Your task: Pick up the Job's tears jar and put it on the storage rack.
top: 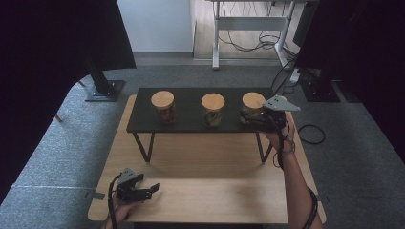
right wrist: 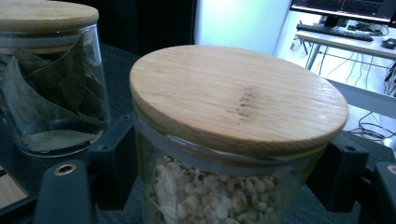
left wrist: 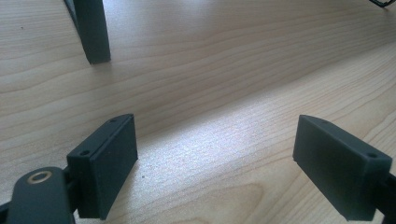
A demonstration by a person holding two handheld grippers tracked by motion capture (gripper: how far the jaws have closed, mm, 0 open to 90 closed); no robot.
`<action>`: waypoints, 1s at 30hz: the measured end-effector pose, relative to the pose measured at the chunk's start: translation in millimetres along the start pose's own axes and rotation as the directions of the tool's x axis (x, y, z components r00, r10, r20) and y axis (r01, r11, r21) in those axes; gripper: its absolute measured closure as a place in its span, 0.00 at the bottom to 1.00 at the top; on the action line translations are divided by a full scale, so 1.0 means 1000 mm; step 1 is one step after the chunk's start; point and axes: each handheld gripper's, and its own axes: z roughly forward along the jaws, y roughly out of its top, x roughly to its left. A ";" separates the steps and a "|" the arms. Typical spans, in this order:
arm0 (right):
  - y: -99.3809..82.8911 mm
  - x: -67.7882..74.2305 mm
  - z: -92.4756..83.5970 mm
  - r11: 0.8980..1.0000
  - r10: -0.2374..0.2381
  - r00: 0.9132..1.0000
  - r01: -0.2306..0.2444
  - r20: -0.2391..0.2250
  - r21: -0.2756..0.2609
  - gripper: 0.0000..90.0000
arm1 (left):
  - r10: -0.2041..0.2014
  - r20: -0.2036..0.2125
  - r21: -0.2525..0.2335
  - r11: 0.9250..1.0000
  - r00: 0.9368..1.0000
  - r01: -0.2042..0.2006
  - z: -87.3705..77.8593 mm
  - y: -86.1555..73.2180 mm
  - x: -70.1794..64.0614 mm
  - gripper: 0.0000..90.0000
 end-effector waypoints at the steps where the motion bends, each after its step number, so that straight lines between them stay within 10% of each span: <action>1: 0.000 0.000 0.000 1.000 -0.001 1.000 0.001 -0.001 -0.001 0.25 | -0.001 0.000 -0.001 1.000 1.000 0.001 0.000 0.000 0.000 0.15; 30: -0.003 0.003 -0.015 0.997 0.050 0.999 -0.048 0.022 -0.055 0.15 | 0.006 0.004 0.022 1.000 1.000 -0.007 0.002 0.001 0.000 0.15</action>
